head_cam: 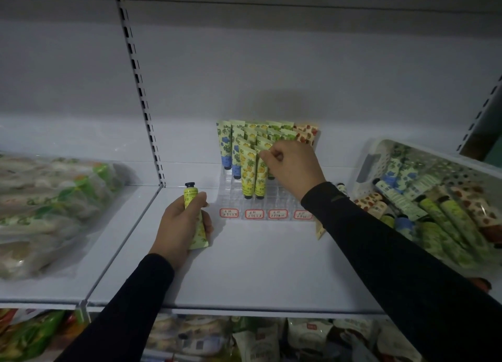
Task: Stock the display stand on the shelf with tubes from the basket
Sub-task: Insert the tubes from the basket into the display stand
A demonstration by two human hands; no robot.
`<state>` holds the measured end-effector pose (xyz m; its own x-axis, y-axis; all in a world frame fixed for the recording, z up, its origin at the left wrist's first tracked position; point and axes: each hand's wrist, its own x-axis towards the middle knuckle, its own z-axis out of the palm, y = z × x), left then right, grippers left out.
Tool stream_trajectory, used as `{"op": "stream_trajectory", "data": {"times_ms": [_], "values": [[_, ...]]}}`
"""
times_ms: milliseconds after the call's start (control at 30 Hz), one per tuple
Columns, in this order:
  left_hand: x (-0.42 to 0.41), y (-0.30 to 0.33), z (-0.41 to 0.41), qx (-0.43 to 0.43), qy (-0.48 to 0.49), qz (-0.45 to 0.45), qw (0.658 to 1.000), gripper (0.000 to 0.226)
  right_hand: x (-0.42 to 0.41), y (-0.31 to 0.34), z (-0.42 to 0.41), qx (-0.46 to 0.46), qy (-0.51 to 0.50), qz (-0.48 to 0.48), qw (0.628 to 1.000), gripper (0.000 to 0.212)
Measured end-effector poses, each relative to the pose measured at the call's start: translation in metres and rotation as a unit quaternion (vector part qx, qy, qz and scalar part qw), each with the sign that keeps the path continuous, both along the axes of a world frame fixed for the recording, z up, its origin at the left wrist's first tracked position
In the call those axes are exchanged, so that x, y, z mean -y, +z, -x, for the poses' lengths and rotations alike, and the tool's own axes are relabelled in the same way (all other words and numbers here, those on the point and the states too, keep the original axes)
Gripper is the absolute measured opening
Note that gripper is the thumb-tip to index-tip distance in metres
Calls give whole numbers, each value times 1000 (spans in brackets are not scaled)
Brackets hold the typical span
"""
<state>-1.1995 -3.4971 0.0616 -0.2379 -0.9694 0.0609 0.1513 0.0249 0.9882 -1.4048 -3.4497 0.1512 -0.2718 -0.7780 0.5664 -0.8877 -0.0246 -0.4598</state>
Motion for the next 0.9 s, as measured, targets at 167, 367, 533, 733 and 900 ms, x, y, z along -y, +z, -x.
{"op": "stream_trajectory", "data": {"times_ms": [167, 367, 533, 733, 900], "values": [[0, -1, 0, -9, -1, -1, 1000, 25, -2, -3, 2, 4, 2, 9, 1000, 37], [0, -1, 0, -7, -2, 1, 1000, 25, -2, -3, 2, 5, 2, 4, 1000, 37], [1, -1, -1, -5, -5, 0, 1000, 26, -5, -2, 4, 2, 4, -16, 1000, 45], [0, 1, -1, -9, -4, -5, 1000, 24, -15, 21, 8, -8, -31, 30, 999, 53], [-1, 2, -1, -6, -2, -3, 1000, 24, 2, 58, 0, -56, 32, -13, 998, 30]]}}
